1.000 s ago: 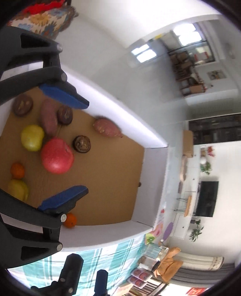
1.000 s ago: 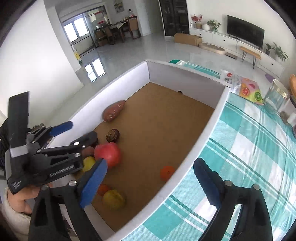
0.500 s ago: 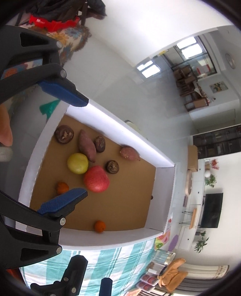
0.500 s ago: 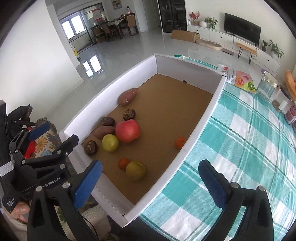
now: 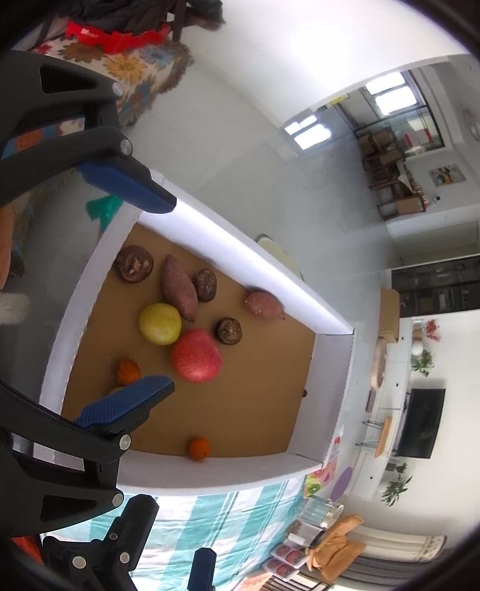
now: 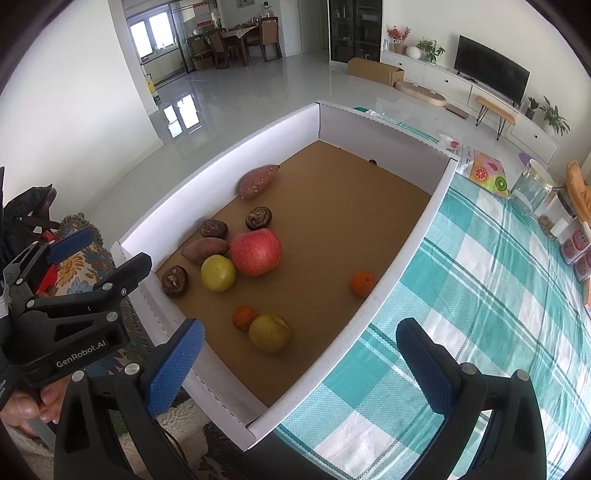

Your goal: Organize fruits

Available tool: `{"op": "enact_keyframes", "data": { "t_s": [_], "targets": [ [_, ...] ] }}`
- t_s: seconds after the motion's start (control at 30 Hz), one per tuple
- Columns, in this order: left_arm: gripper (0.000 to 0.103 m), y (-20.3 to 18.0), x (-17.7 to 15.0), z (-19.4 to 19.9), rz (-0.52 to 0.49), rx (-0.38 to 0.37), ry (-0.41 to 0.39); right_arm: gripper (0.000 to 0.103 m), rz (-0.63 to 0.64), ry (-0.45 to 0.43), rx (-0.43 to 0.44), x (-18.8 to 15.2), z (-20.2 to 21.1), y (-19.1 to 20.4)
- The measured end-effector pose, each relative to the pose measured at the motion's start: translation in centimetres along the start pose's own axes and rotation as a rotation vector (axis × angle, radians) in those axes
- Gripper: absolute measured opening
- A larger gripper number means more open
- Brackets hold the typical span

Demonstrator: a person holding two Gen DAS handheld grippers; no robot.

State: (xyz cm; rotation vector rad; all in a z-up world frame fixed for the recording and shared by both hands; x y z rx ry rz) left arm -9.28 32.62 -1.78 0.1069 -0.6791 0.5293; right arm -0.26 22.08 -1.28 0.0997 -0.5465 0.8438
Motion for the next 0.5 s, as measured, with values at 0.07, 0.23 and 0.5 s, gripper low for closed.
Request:
{"op": "enact_keyframes", "data": {
  "t_s": [0.07,0.23,0.5],
  "targets": [
    [0.091,-0.04,0.0,-0.13,-0.004,0.001,0.002,0.103,0.002,0.001,0.002,0.02,-0.09,0.07],
    [0.091,-0.11,-0.01,-0.22,-0.006,-0.005,0.001,0.103,0.005,0.001,0.003,0.06,-0.16,0.18],
    [0.091,-0.1,-0.17,0.1,-0.009,-0.016,-0.012,0.103,0.006,-0.006,0.006,0.22,-0.14,0.43]
  ]
}}
Point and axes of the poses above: each gripper's, at about its wrist camera, not at the fingertips, and z roughly against the way its jaws point, y to its left, x to its top, the point moved 5 cm from there along -z, roughly the way its jaws point, and after that the axes turned 13 degrees about -x, right-handed, at the moved point
